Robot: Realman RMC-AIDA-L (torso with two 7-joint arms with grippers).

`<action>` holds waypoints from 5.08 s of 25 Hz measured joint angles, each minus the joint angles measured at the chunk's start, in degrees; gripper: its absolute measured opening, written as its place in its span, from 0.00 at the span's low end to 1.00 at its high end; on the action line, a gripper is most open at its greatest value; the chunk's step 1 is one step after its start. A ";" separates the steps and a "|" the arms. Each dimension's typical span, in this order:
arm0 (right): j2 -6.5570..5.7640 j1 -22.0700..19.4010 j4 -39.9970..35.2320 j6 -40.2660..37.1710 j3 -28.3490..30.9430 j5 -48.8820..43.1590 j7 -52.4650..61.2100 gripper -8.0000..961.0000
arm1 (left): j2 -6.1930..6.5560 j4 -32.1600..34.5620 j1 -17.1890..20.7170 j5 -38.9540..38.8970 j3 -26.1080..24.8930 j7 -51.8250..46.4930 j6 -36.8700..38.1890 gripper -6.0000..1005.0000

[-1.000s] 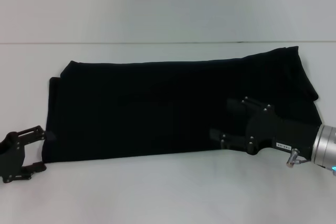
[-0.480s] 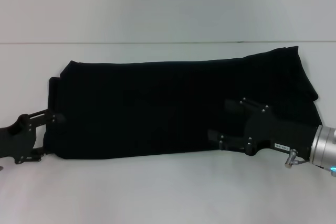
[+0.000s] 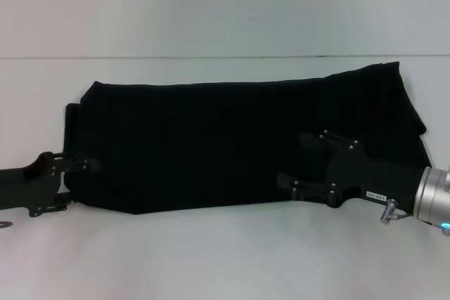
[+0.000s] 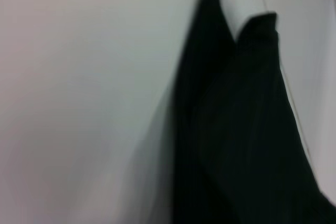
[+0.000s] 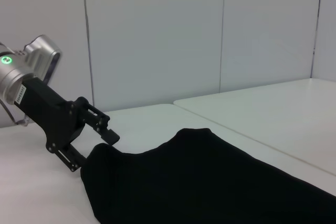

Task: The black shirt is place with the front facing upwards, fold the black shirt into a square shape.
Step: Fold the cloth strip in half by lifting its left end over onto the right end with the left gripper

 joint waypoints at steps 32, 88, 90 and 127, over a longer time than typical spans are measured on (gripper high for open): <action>-0.01 -0.15 0.04 -0.57 -0.94 -0.09 0.56 0.96 | -0.24 0.59 0.81 -0.85 0.02 2.79 -1.64 0.05; -0.34 -10.92 0.61 -2.80 8.73 2.65 0.88 0.96 | -14.36 -16.16 -23.15 -14.03 9.12 23.84 -3.62 0.16; -0.29 -10.55 0.66 -2.01 8.73 2.82 0.88 0.96 | -14.38 -16.24 -22.62 -14.17 9.07 24.05 -3.54 0.16; -1.26 -12.16 -0.81 -0.63 36.47 1.37 15.53 0.96 | -14.16 -12.80 -24.53 -14.73 18.87 40.95 12.04 0.60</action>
